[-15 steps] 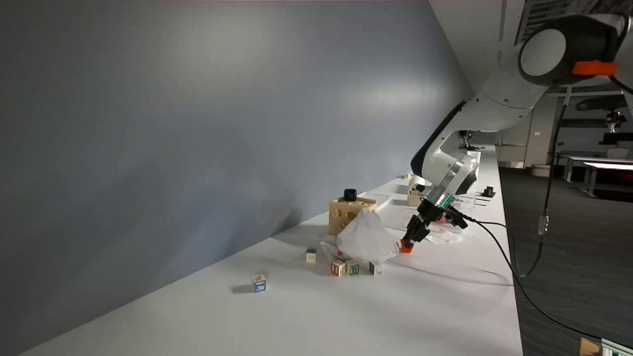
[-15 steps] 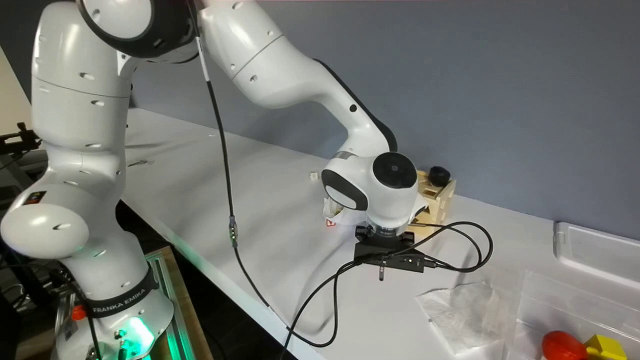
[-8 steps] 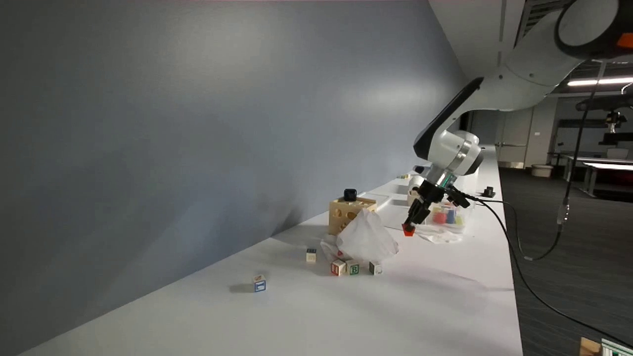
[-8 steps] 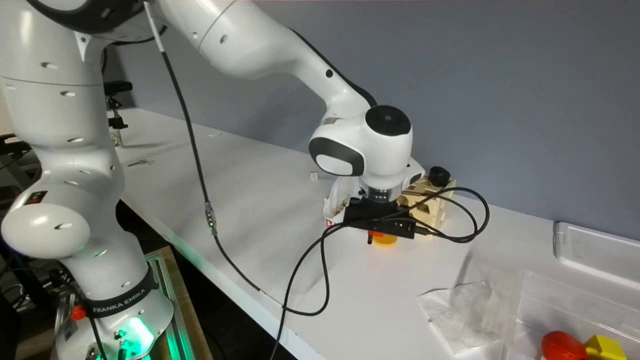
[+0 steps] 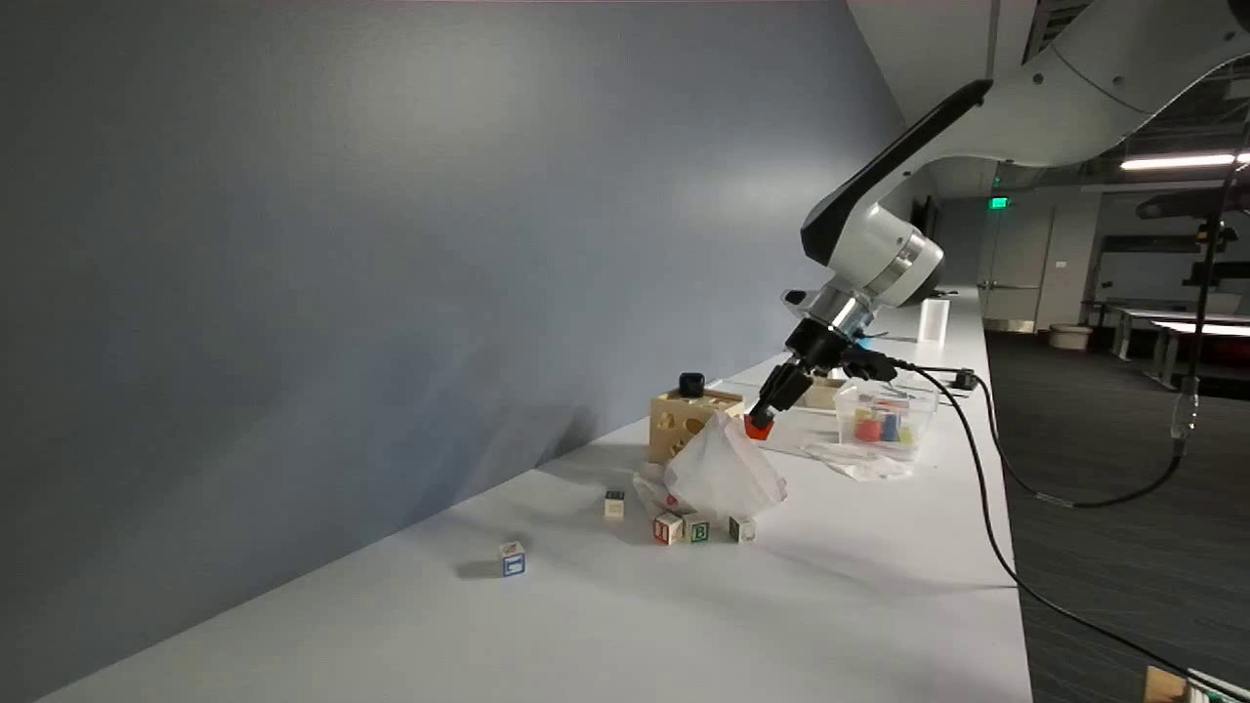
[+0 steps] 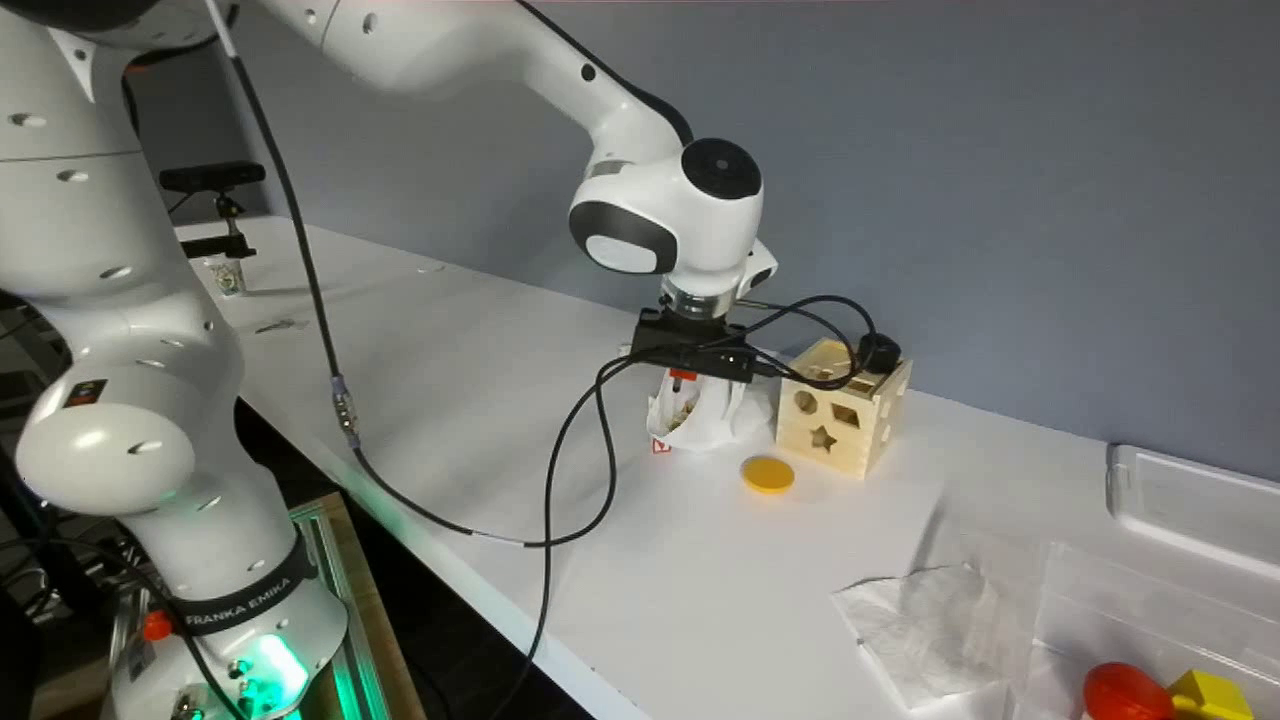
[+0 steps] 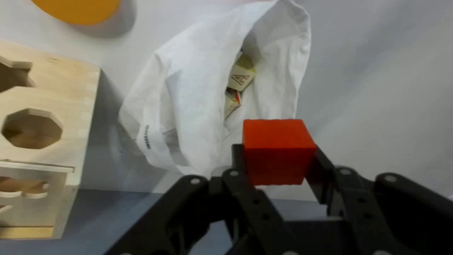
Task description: Put the orange block in the white plastic bag.
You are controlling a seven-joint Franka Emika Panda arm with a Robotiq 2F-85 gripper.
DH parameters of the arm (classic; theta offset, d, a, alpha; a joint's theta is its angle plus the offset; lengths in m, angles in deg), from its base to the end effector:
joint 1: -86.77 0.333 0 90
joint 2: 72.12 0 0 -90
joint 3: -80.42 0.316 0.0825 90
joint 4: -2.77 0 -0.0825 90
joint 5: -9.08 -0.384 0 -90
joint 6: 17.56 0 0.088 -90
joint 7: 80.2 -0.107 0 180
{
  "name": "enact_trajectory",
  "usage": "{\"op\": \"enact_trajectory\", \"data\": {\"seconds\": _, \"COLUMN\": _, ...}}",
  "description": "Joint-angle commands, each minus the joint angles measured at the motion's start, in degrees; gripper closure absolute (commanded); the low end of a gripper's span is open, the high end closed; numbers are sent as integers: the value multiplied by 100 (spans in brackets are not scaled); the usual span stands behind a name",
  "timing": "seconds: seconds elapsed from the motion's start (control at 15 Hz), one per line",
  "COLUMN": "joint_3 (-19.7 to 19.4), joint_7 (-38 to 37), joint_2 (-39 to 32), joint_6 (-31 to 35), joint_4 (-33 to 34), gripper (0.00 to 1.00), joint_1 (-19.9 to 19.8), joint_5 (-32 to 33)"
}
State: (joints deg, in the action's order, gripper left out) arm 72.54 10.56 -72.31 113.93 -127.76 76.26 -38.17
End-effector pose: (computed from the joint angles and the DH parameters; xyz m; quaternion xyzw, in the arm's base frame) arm 0.5008 -0.1496 0.3603 -0.8951 -0.3283 -0.2495 0.1698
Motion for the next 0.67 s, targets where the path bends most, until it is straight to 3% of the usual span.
{"op": "enact_trajectory", "data": {"seconds": 0.0, "joint_3": 81, "joint_7": -157, "joint_2": 169, "joint_6": 142, "joint_4": -257, "gripper": 81, "joint_1": 200, "joint_5": -220}}
{"op": "enact_trajectory", "data": {"seconds": 0.6, "joint_3": 128, "joint_7": -303, "joint_2": 60, "joint_6": 1215, "joint_4": -483, "gripper": 81, "joint_1": 344, "joint_5": -365}}
